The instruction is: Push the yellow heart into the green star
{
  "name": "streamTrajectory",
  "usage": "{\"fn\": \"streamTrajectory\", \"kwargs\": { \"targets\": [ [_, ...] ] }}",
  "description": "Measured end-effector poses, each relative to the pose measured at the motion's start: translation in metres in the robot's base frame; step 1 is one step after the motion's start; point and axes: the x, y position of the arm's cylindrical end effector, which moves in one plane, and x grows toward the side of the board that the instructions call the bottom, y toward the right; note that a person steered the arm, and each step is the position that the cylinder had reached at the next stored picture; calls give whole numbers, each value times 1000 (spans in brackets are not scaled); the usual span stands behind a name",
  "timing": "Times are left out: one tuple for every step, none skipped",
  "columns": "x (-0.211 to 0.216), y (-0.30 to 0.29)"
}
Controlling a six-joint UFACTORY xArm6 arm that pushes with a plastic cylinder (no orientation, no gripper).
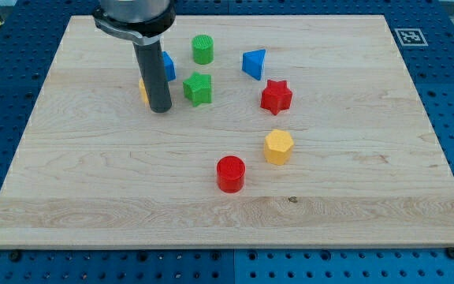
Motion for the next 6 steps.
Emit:
{"fn": "streamTrajectory", "kwargs": {
  "targets": [
    [0, -7],
    [3, -24],
    [4, -44],
    [2, -58],
    [-9, -61],
    [-28, -60]
  ]
}}
